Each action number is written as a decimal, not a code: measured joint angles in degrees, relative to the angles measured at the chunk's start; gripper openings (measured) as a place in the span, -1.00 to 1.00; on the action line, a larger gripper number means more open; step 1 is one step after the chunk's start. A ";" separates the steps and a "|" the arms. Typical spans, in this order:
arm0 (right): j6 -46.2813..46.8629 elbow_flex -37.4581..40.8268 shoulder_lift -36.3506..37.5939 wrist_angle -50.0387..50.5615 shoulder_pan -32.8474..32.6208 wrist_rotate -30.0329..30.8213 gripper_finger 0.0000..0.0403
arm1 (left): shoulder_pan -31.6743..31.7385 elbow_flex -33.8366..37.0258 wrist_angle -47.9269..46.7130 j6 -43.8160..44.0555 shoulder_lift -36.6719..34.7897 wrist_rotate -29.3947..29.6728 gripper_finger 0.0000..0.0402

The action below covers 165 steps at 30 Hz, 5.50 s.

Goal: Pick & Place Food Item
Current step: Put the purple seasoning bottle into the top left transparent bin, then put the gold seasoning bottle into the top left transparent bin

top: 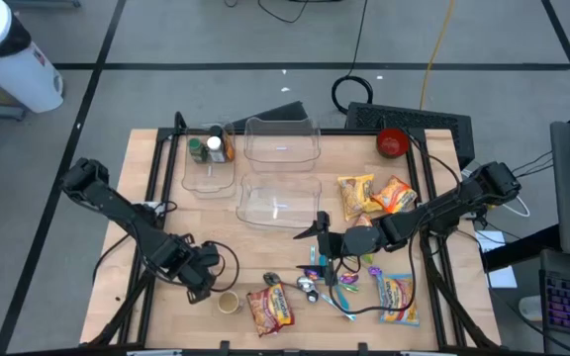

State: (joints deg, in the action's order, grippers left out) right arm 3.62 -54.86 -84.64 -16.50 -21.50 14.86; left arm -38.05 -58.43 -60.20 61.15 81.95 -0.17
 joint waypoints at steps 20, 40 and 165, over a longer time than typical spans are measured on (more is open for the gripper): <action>-6.06 0.01 -0.01 -2.52 0.17 0.05 0.71 | 14.22 -30.52 -23.40 -15.48 -1.09 19.97 0.03; -12.61 0.32 10.47 5.71 1.41 4.59 0.71 | 53.48 -38.52 -29.22 -45.56 -3.66 16.58 0.03; -11.82 17.65 24.92 -7.24 4.42 7.82 0.71 | 19.39 -28.68 12.41 -38.01 20.47 -13.07 0.93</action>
State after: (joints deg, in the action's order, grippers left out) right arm -8.21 -37.21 -59.72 -23.74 -17.08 22.68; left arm -18.66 -87.11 -47.79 23.14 102.42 -13.23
